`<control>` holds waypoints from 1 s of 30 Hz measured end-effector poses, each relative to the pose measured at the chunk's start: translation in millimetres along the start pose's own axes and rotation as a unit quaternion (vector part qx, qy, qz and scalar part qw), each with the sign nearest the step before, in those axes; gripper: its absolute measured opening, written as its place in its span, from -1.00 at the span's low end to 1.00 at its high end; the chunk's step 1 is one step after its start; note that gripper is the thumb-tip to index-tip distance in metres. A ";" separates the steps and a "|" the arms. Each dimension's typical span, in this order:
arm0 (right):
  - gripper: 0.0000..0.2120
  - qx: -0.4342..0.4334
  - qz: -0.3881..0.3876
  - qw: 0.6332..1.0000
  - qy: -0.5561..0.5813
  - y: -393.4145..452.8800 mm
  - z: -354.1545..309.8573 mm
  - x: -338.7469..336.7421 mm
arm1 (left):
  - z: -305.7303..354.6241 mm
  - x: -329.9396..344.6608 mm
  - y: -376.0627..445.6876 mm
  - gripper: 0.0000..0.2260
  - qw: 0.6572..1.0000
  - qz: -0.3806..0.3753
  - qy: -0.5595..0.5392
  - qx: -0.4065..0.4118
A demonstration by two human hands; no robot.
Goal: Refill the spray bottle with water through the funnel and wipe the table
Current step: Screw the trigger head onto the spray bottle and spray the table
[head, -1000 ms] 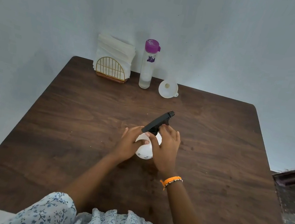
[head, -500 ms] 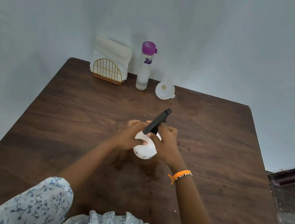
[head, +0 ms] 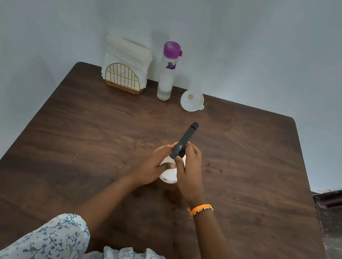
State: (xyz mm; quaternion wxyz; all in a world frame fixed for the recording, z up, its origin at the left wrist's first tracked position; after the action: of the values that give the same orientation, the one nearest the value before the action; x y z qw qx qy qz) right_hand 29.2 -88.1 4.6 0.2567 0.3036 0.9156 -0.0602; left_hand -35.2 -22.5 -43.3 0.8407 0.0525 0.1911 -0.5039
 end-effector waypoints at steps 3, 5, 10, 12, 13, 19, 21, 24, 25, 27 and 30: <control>-0.73 -0.005 0.055 0.998 -0.022 -3.3 0.3 -0.6 | 2.4 2.0 -1.5 -0.62 0.999 0.035 0.014 0.015; -0.73 -0.002 0.081 0.996 -0.032 -5.2 -0.2 -2.3 | -1.7 1.2 -1.9 -0.62 0.998 0.061 0.003 0.023; -0.70 0.019 0.112 0.991 -0.070 -6.9 -2.2 -3.4 | -2.0 1.7 -4.9 -0.63 0.991 0.124 -0.026 0.035; -0.83 0.025 0.118 0.989 -0.082 -6.1 1.1 -3.7 | 2.9 0.7 -7.3 -0.56 0.987 0.152 -0.028 0.033; -0.87 0.027 0.121 0.989 -0.085 -6.3 2.2 -3.7 | 3.9 0.2 -8.2 -0.55 0.986 0.164 -0.027 0.031; -0.89 0.037 0.083 0.996 -0.002 -3.2 3.4 -4.1 | 8.5 -3.0 -9.1 -0.66 0.991 0.135 0.004 0.002; -0.92 0.046 0.053 0.996 0.063 -2.0 7.6 -5.4 | 9.8 -3.2 -12.4 -0.61 0.994 0.109 0.009 -0.005; -0.88 0.040 0.014 0.995 0.086 -11.5 4.5 -9.1 | 1.2 8.3 -24.8 -0.33 0.998 0.055 -0.002 -0.035; -0.89 0.036 0.003 0.994 0.099 -15.2 4.1 -8.1 | -4.0 9.6 -30.8 -0.22 0.997 0.049 -0.012 -0.060; -0.87 0.033 -0.025 0.992 0.122 -21.4 -0.5 -2.6 | -10.5 9.6 -42.2 -0.04 0.995 0.032 -0.030 -0.094; -0.81 0.034 -0.052 0.979 0.194 -24.3 -9.0 -1.0 | -7.7 13.2 -56.4 0.09 0.995 -0.022 -0.033 -0.089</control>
State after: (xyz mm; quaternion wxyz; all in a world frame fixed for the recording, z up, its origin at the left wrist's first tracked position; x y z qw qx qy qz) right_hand 11.7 -105.8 11.8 0.0601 0.2702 0.9599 -0.0449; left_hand -80.6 -58.7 -49.4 0.8369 -0.0430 0.2080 -0.5044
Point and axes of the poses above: each hand's wrist, its own y-axis towards the middle knuckle, its own x-axis out of the palm, z = x × y, the point moved 10 cm from there along y, towards the middle knuckle, and after that the axes turned 1 degree about -z, right-handed, at the moved point
